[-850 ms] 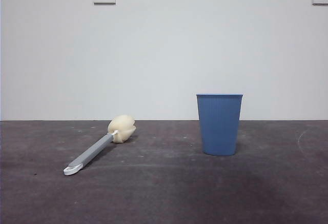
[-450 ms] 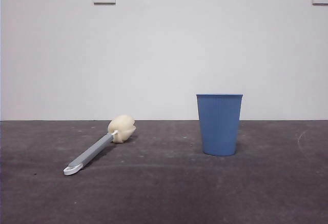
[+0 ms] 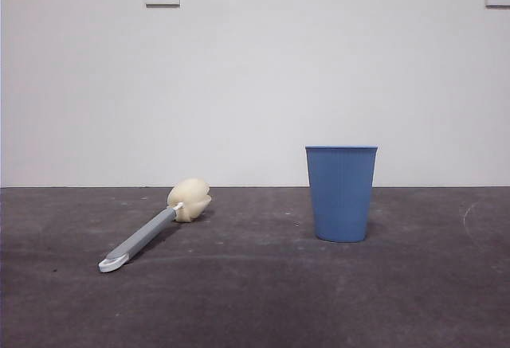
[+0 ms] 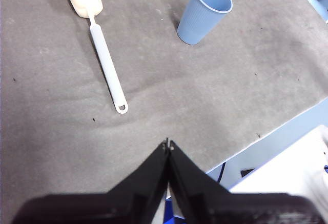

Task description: Pick up the cup brush,pick up the cup,insert the brush into the cup,clean the cup,put the cup brush back,put the cup back to the fixed position on the table

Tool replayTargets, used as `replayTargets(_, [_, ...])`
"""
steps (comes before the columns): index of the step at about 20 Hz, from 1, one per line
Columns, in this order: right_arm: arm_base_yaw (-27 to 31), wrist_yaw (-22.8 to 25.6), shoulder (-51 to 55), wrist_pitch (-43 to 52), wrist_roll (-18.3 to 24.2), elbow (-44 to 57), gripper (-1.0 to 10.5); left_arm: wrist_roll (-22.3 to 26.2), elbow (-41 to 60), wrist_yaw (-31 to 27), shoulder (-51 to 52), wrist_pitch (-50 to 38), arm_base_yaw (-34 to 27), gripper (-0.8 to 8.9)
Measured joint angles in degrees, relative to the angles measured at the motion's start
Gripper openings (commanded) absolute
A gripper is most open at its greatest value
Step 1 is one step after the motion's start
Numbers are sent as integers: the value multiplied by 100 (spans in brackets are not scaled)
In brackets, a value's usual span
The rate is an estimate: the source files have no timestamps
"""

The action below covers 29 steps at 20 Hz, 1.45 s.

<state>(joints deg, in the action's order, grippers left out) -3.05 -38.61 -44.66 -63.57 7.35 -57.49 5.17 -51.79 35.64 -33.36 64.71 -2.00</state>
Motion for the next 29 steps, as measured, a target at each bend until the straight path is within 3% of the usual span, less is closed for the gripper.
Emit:
replayTargets(2, [0, 0, -4, 15, -4, 0, 3, 20, 0, 0, 0, -2, 4, 8])
replayTargets(3, [0, -2, -17, 13, -7, 0, 42, 22, 0, 0, 0, 0, 4, 74])
replayTargets(4, [0, -2, -31, 15, -9, 0, 162, 22, 0, 0, 0, 0, 7, 204])
replayTargets(6, [0, -2, -42, 15, -33, 0, 505, 22, 0, 0, 0, -2, 20, 488])
replayTargets(7, [0, -2, -42, 15, -79, 0, 635, 22, 0, 0, 0, -4, 46, 511])
replayTargets(8, [0, -2, -42, 15, -116, 0, 662, 22, 0, 2, -17, -4, 85, 509])
replayTargets(18, [0, -13, -42, 15, -190, 0, 660, -76, -140, 0, -710, -538, 579, 510])
replayTargets(21, [0, -17, -42, 17, -221, 0, 660, -90, -551, -256, -1211, -745, 861, 510])
replayTargets(26, [0, -20, -166, 61, -221, 0, 660, -437, -981, -1209, -2218, -1357, 1650, 510])
replayTargets(29, [0, -20, -223, 168, -221, 0, 660, -748, -981, -2063, -2885, -1764, 2323, 509])
